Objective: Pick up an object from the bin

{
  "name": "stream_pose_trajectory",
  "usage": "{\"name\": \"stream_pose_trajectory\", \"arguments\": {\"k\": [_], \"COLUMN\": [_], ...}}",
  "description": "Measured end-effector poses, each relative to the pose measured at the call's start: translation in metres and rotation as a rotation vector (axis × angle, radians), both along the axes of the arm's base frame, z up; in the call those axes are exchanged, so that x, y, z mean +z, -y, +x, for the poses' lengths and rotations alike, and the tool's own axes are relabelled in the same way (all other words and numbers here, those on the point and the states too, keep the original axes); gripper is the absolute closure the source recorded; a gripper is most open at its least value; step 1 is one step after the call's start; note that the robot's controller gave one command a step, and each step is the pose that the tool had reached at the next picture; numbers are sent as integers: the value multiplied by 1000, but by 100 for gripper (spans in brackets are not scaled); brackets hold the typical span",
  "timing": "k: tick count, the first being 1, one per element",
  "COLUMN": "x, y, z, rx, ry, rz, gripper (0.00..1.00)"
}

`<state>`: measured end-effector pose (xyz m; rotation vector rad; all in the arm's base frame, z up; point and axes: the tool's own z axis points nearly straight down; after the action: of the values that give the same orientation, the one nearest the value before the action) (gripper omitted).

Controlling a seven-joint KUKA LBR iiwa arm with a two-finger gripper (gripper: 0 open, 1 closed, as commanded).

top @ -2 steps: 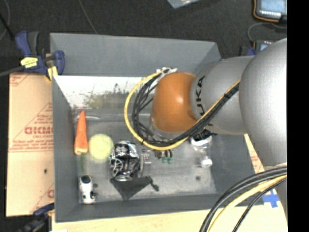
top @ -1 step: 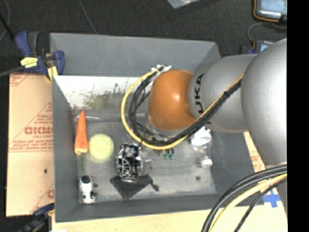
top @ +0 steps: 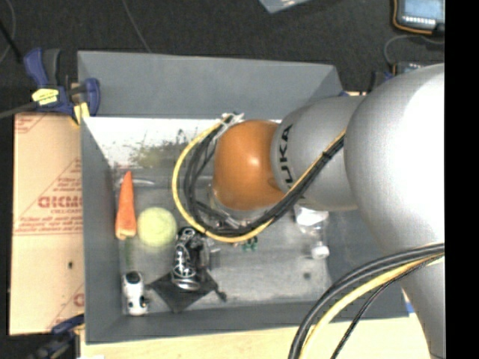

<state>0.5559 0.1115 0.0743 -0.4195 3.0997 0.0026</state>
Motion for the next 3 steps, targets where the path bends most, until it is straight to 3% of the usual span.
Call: {"name": "stream_pose_trajectory", "arguments": {"k": [1,2,3], "x": [0,72,72], "y": [0,-5,-5], "z": [0,5,5], "rx": [-1,25,25], "ry": [0,3,3], "rz": [0,0,0], "gripper": [100,100,100]}}
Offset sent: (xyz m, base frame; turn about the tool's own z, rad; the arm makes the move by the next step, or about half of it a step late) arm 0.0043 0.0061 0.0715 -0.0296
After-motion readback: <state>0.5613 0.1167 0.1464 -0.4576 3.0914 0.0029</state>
